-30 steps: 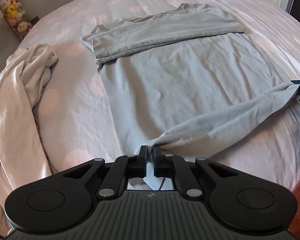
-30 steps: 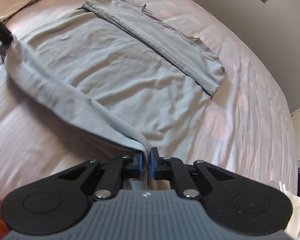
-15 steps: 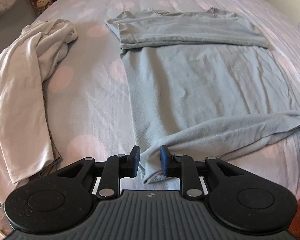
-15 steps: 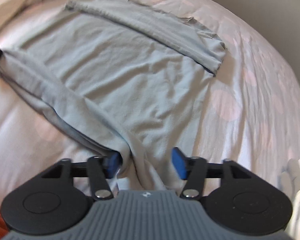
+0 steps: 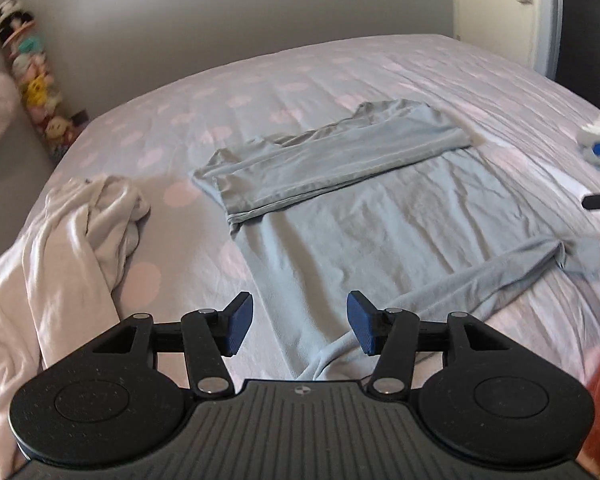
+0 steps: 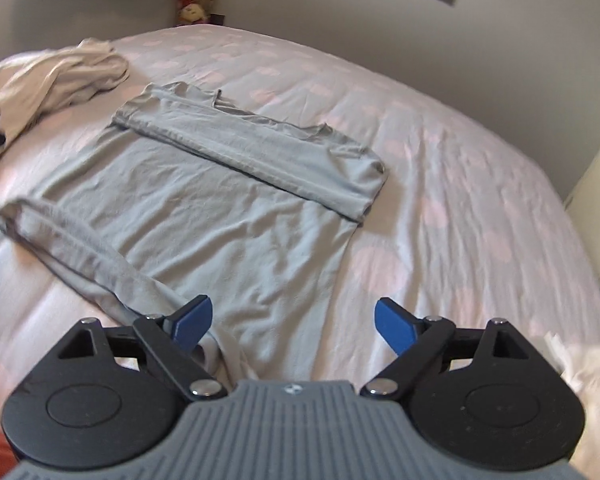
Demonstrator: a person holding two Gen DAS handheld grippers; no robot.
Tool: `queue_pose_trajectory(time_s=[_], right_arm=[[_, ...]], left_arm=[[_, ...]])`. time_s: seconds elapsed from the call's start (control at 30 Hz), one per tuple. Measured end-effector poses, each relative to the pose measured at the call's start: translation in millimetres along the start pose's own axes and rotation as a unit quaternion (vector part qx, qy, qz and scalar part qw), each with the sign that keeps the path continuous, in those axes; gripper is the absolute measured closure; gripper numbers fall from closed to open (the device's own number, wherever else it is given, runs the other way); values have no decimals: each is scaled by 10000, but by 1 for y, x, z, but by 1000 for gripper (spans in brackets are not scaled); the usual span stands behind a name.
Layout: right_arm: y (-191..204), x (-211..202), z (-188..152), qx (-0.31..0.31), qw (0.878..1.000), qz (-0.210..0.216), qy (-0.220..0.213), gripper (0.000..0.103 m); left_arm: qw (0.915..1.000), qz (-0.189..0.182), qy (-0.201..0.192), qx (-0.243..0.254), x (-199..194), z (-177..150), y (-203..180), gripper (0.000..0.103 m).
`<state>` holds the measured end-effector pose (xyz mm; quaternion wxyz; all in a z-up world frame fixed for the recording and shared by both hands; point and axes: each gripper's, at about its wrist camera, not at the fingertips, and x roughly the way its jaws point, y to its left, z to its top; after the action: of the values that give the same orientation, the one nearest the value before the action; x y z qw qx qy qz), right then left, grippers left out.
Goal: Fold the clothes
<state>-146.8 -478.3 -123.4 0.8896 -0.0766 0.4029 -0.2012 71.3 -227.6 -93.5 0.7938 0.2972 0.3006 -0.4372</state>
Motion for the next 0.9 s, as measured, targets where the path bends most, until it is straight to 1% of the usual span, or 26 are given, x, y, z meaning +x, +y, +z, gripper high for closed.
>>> queue_pose_trajectory(time_s=[0.07,0.13,0.17,0.2,0.27,0.33,0.37,0.4,0.47,0.53,0.6,0.63,0.67,0.73,0.8,0.9], right_arm=[[4,0,-6,-487,9988,-47,61,13],[4,0,-13,-762,9970,61,144,13],[5,0,-17,-821,9963,104,217,13],[5,1,-21,-805,9961,146,315,13],[5,4,-28,-582,9970,218,470,13],[7,7,-33,-500,9969,240,556,15],[9,6,-34,-545,9969,206,519,15],[11,6,-34,-588,9968,233,492,15],[16,5,-35,-681,9963,285,440,15],[21,8,-37,-826,9950,317,469,15],[24,11,-37,-935,9938,304,511,16],[25,12,-37,-959,9936,317,513,17],[24,13,-37,-962,9934,336,526,18],[24,14,-37,-966,9931,379,551,25],[23,15,-38,-939,9928,457,584,39],[21,14,-39,-908,9919,643,622,41]], left_arm=[[9979,-33,76,642,0,-3,-7,53],[9898,-38,241,1404,3,-9,-18,53],[9839,-57,320,1758,5,-14,-24,53],[9761,-71,398,2136,8,-20,-31,53],[9594,-54,562,2762,16,-31,-42,53],[9452,-13,696,3190,25,-42,-50,54],[9424,-7,756,3258,30,-45,-50,55],[9418,-16,804,3265,35,-47,-49,57],[9430,-135,863,3211,41,-50,-48,58],[9391,-229,885,3314,45,-52,-49,61],[9336,-238,775,3490,46,-56,-53,61],[9319,-233,727,3547,47,-57,-54,67],[9321,-183,705,3548,50,-56,-55,73],[9374,-110,712,3407,54,-52,-53,88],[9433,-130,699,3242,54,-48,-49,97],[9473,0,552,3155,50,-47,-47,103]])
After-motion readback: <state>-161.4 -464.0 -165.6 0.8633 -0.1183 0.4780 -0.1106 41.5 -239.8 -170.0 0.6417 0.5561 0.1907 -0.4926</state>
